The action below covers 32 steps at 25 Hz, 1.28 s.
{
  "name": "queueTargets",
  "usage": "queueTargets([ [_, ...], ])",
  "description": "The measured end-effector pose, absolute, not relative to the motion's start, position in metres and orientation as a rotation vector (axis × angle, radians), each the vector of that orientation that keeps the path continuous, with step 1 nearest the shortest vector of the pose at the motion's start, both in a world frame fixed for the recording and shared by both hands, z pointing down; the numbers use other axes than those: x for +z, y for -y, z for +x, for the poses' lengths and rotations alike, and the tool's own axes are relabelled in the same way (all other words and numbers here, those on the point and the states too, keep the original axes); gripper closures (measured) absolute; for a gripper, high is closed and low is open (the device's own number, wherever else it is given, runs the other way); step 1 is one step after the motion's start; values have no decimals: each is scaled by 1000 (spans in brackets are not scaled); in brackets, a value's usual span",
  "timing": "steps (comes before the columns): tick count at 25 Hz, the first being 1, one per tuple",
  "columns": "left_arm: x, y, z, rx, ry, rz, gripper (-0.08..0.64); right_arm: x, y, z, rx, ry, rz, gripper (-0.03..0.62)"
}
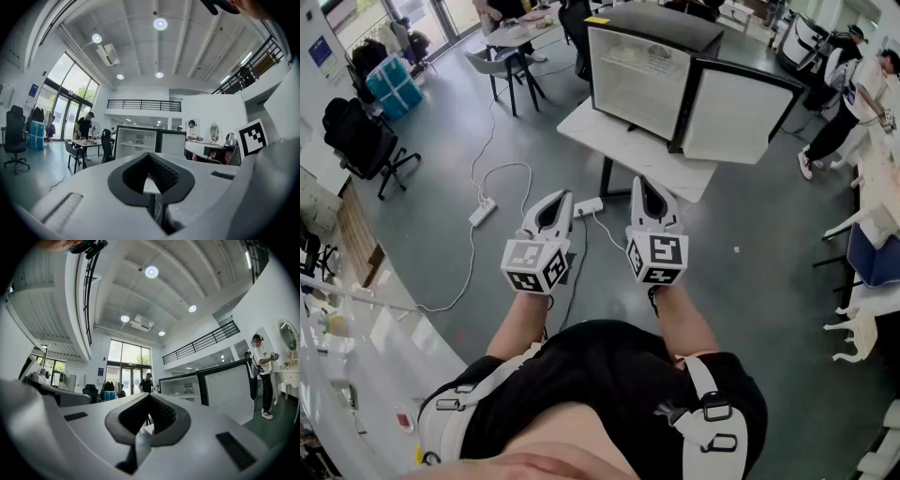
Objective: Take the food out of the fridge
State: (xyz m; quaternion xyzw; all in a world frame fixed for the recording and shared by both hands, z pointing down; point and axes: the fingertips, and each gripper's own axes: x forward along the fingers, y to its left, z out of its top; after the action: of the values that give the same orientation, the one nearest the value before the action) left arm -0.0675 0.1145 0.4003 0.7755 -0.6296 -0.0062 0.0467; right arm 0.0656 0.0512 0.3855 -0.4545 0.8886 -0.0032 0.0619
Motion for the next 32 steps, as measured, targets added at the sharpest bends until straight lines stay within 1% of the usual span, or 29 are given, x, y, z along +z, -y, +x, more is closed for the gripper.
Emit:
queueTargets([
  [7, 401, -111, -80, -12, 1897, 2391, 557, 387, -54, 51, -48, -2665, -1350, 584],
  [20, 415, -110, -120, -34, 1817, 2431, 557, 395, -63, 8, -15, -2650, -1401, 584],
  [26, 424, -84, -131, -42, 1815, 2406, 557, 401, -36, -2, -15, -2668, -1399, 584],
  [32, 429, -31, -141, -27, 1849, 2396, 557, 408, 21, -12, -6, -2672, -1378, 584],
])
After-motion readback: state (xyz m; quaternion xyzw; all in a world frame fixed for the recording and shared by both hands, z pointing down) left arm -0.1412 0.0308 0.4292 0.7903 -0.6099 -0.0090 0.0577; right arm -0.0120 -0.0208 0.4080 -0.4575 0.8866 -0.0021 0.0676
